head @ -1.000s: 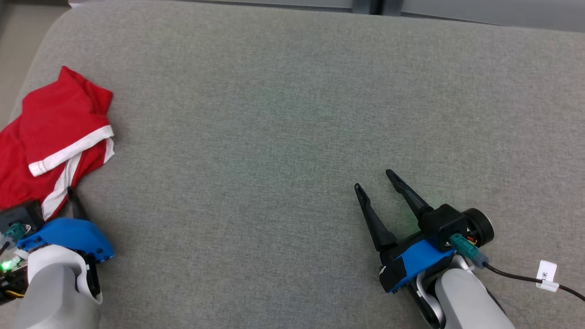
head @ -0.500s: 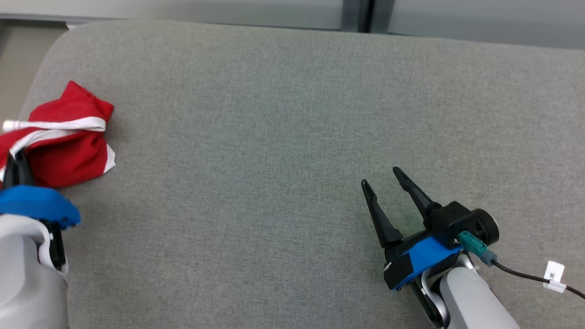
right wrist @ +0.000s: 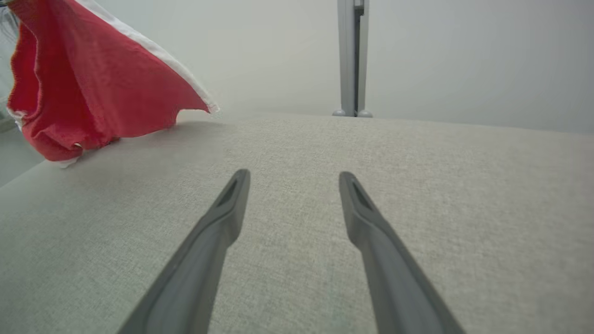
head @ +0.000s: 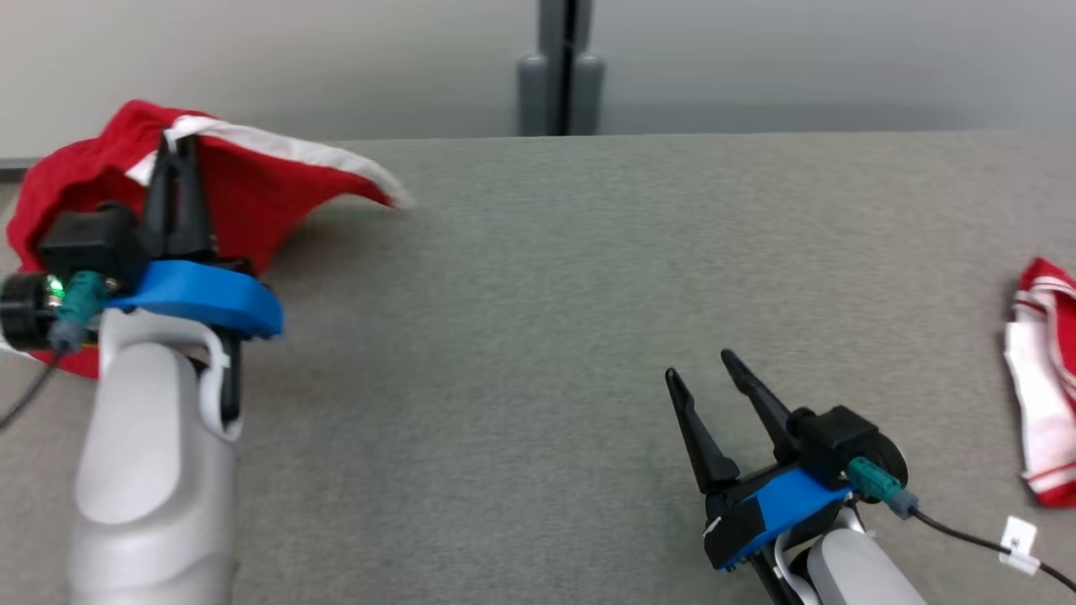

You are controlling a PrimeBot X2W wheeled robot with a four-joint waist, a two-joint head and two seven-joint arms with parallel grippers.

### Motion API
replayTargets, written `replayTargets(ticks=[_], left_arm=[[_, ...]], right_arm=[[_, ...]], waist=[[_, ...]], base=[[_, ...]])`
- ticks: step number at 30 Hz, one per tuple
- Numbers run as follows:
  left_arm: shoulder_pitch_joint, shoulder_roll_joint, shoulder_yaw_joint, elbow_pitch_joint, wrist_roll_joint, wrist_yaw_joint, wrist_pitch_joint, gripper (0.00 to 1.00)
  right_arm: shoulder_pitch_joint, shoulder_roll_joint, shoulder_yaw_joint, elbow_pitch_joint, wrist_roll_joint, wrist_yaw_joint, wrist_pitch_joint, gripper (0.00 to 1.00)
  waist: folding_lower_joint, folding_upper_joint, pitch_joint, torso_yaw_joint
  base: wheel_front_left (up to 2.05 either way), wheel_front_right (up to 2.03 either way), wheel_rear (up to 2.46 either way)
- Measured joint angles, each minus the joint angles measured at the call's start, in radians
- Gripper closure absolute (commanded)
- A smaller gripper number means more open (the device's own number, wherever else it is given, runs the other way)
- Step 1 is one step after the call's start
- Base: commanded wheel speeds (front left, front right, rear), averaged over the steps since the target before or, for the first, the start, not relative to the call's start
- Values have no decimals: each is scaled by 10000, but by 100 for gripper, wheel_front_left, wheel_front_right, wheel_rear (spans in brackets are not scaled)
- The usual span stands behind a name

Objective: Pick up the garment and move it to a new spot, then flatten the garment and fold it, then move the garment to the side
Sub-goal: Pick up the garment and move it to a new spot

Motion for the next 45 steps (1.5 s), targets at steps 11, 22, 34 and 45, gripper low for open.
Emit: replayTargets(ticks=[11,22,34,45], left_arm=[[716,-713,-1896,-472,-389,-77,-2,100],[853,-813,-4205,-453,-1733,-88,0,100],[1493,-821,-4485,-460,-2115,669,-2,0],[2878,-788,-3001,-426,-1768,920,-2,0]], right_arm=[[186,-4,194,42,295,0,2,0],[296,-10,203,13,472,0,0,0],[377,-12,-73,31,489,-2,0,0],[546,-10,-288,188,401,-2,0,0]], waist=[[1,0,-213,-2432],[1,0,-375,-4049],[1,2,-665,-3251],[1,1,-1218,-1553]], base=[[0,0,0],[0,0,0],[0,0,0],[0,0,0]])
